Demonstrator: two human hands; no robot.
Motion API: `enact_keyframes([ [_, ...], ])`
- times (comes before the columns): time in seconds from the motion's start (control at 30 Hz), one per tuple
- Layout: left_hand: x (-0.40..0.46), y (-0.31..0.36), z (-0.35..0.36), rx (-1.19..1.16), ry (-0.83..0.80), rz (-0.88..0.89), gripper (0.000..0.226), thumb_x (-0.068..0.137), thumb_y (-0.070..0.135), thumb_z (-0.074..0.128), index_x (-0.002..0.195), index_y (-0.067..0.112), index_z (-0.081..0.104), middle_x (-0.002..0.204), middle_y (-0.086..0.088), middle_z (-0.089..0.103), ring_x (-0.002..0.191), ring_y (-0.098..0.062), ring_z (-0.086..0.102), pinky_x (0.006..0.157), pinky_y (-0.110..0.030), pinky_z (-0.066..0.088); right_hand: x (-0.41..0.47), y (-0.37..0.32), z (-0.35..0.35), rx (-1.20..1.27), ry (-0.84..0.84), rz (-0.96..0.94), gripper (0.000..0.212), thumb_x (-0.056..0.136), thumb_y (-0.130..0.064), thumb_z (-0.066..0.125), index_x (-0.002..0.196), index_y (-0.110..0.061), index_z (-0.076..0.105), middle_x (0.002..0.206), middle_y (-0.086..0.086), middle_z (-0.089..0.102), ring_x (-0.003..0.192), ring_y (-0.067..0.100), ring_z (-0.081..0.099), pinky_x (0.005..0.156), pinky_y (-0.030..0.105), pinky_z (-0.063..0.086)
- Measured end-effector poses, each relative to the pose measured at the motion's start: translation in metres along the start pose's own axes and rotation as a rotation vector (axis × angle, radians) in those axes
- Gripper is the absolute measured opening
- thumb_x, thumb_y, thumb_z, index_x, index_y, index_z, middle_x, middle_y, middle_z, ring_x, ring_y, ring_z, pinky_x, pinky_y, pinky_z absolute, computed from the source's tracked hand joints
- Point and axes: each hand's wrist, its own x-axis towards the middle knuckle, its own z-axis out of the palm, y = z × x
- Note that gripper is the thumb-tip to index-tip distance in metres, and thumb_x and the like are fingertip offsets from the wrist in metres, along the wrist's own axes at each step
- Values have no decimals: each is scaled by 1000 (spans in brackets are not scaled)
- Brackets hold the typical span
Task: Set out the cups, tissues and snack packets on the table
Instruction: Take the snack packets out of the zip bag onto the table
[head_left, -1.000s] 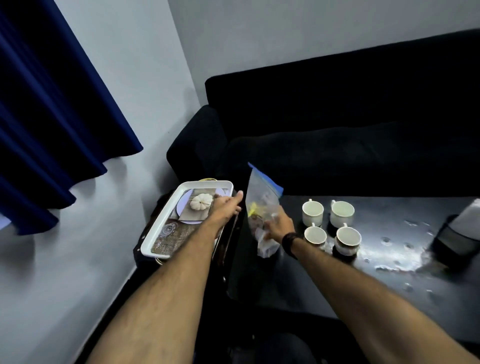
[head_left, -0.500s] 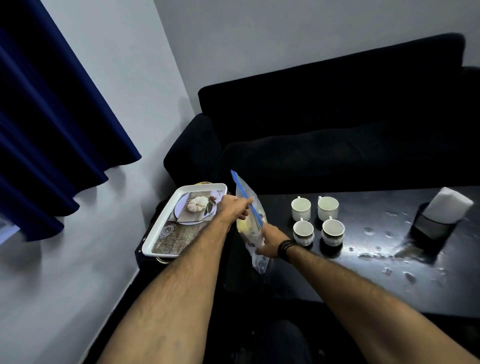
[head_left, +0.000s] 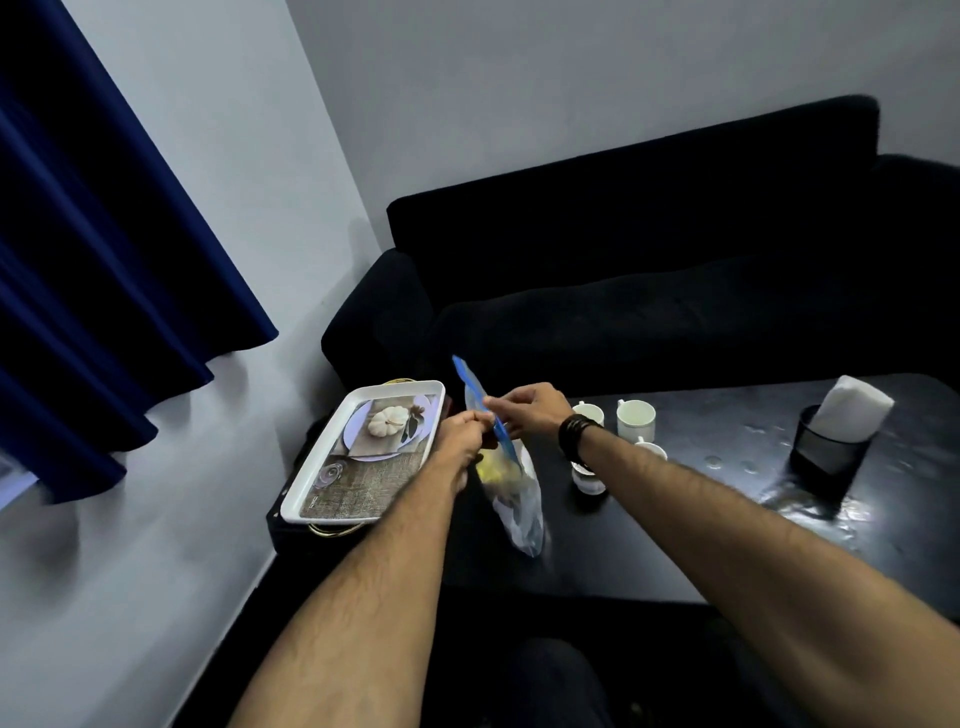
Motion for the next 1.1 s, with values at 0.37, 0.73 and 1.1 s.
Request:
enact_keyframes([
  [0.37,-13,-5,10,248,31,59,28,96,19,52,95,-2,70,93,-24,72,85,-32,68,86,-42,54,-9,0,-6,-190,19,182,4,73,-5,73,75,-1,74,62,10,71,45,12,67,48,23,57],
  [0.73,-23,-6,13,609,12,99,30,95,29,46,84,9,65,79,-13,69,65,-21,68,49,-20,51,-15,5,0,-322,89,99,11,70,-4,67,64,-11,72,67,6,72,58,16,71,56,29,62],
  [1.1,-23,-9,19,778,136,132,29,89,23,49,93,1,66,104,-22,67,93,-38,63,64,-35,40,-23,-4,16,-704,254,-37,18,74,-22,69,86,-8,68,92,12,66,89,33,67,67,34,52],
])
